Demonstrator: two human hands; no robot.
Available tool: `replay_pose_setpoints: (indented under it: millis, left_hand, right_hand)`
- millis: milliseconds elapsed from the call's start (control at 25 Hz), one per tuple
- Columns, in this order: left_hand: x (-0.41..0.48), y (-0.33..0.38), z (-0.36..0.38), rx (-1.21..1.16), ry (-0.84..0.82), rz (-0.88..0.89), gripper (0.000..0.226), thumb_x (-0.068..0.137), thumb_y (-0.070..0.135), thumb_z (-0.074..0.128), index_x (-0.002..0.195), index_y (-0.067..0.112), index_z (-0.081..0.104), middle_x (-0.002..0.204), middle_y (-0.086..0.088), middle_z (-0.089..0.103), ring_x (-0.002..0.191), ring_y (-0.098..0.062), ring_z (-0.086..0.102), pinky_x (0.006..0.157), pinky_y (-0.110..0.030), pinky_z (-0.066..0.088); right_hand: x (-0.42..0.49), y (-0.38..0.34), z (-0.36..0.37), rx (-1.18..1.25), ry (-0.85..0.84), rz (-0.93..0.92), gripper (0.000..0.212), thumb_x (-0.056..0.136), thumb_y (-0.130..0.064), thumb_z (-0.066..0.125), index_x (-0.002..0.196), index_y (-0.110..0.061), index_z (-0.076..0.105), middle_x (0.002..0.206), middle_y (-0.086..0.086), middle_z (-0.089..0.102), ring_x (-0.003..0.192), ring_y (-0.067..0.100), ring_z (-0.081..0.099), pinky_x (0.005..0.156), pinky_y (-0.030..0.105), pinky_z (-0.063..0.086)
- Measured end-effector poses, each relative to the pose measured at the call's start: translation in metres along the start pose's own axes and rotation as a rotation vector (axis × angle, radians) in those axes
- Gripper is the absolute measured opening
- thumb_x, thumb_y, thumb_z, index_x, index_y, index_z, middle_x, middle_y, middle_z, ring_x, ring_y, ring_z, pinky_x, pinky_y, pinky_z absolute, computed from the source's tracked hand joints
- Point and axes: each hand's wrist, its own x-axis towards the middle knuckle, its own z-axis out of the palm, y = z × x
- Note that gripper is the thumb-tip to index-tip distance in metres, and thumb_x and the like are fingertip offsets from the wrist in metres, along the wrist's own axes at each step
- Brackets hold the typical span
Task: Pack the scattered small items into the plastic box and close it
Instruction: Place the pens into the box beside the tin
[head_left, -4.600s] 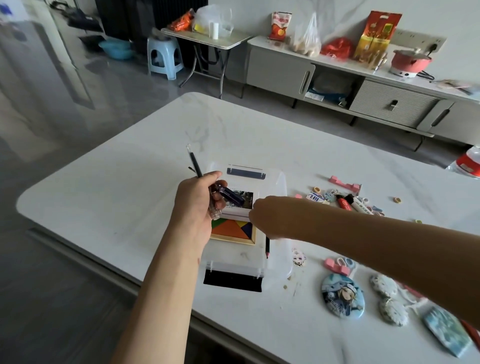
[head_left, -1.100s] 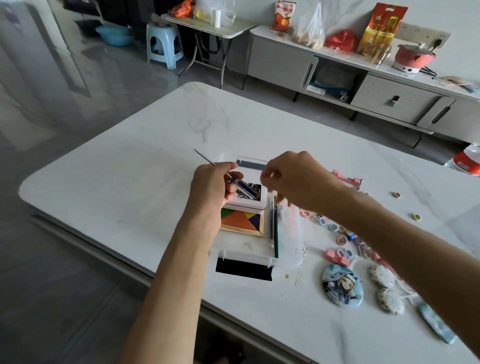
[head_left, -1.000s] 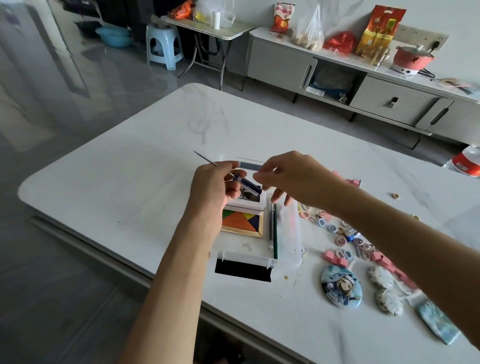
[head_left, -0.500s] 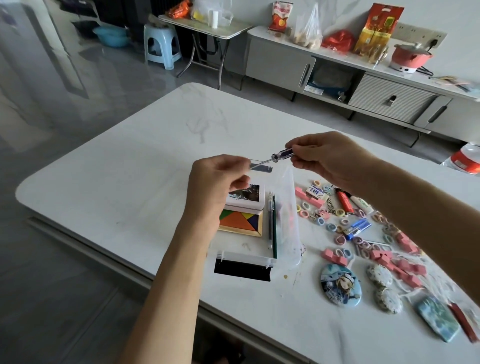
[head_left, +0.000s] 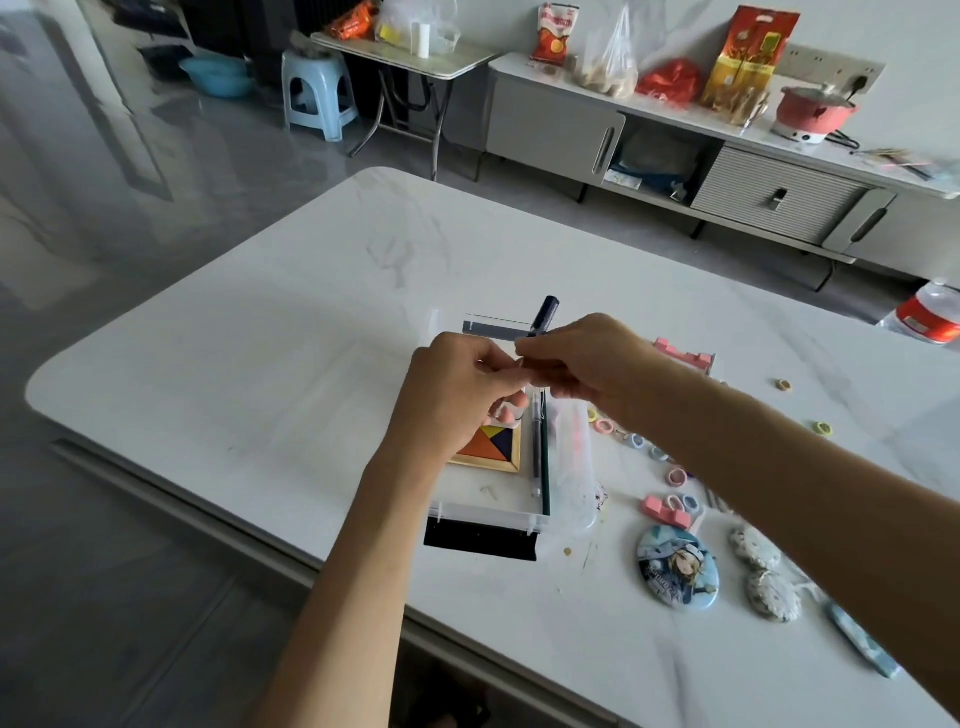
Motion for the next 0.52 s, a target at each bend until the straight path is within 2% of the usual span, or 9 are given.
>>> replay_pose_setpoints:
  millis: [80, 160, 200, 320, 440, 520]
  left_hand:
    - [0.001, -0.004, -0.004, 0.275, 0.163, 0.054, 0.015, 0.088, 0.030, 0.065, 0.088, 0.018, 0.074, 0.085, 0.004, 0.075, 0.078, -0.013, 0.068, 0.066, -0.027, 0.052]
    - [0.002, -0.005, -0.010, 0.517, 0.409, 0.059, 0.018, 0.091, 0.026, 0.059, 0.105, 0.021, 0.069, 0.106, 0.004, 0.069, 0.096, -0.017, 0.063, 0.071, -0.028, 0.045]
    - [0.003, -0.007, -0.011, 0.574, 0.467, 0.040, 0.023, 0.091, 0.021, 0.058, 0.113, 0.022, 0.065, 0.113, 0.002, 0.067, 0.101, -0.019, 0.061, 0.071, -0.028, 0.041]
    - [0.002, -0.011, -0.010, 0.614, 0.523, -0.012, 0.038, 0.087, 0.006, 0.054, 0.121, 0.021, 0.061, 0.116, -0.001, 0.067, 0.103, -0.024, 0.060, 0.069, -0.030, 0.039]
    - [0.002, -0.015, -0.015, 0.642, 0.541, -0.060, 0.044, 0.084, -0.002, 0.049, 0.120, 0.020, 0.063, 0.111, -0.005, 0.069, 0.099, -0.030, 0.061, 0.068, -0.031, 0.037]
    - [0.002, -0.018, -0.017, 0.660, 0.528, -0.069, 0.042, 0.085, -0.002, 0.048, 0.116, 0.020, 0.066, 0.110, -0.006, 0.070, 0.098, -0.031, 0.063, 0.068, -0.029, 0.036]
  right_hand:
    - [0.006, -0.007, -0.007, -0.209, 0.022, -0.001, 0.018, 0.087, 0.000, 0.065, 0.098, 0.014, 0.065, 0.078, 0.020, 0.067, 0.051, 0.015, 0.059, 0.053, 0.024, 0.051]
    - [0.010, -0.010, -0.008, -0.578, -0.028, -0.014, 0.011, 0.086, 0.000, 0.064, 0.087, 0.011, 0.067, 0.074, 0.018, 0.069, 0.046, 0.011, 0.060, 0.057, 0.022, 0.054]
    - [0.012, -0.010, -0.006, -0.733, -0.072, -0.033, 0.010, 0.086, -0.001, 0.065, 0.078, 0.004, 0.065, 0.065, 0.011, 0.068, 0.041, 0.006, 0.059, 0.053, 0.018, 0.053]
    - [0.022, -0.004, 0.013, -1.118, -0.098, -0.066, 0.027, 0.089, -0.004, 0.059, 0.064, -0.010, 0.054, 0.031, -0.008, 0.052, 0.025, -0.004, 0.047, 0.040, 0.016, 0.041]
    - [0.038, 0.006, 0.026, -1.360, -0.060, -0.082, 0.032, 0.093, -0.007, 0.051, 0.062, -0.013, 0.056, 0.033, -0.017, 0.053, 0.024, -0.006, 0.043, 0.047, 0.013, 0.042]
    - [0.048, 0.008, 0.027, -1.426, -0.019, -0.077, 0.031, 0.093, -0.008, 0.050, 0.062, -0.012, 0.052, 0.038, -0.013, 0.057, 0.033, -0.002, 0.046, 0.048, 0.015, 0.041]
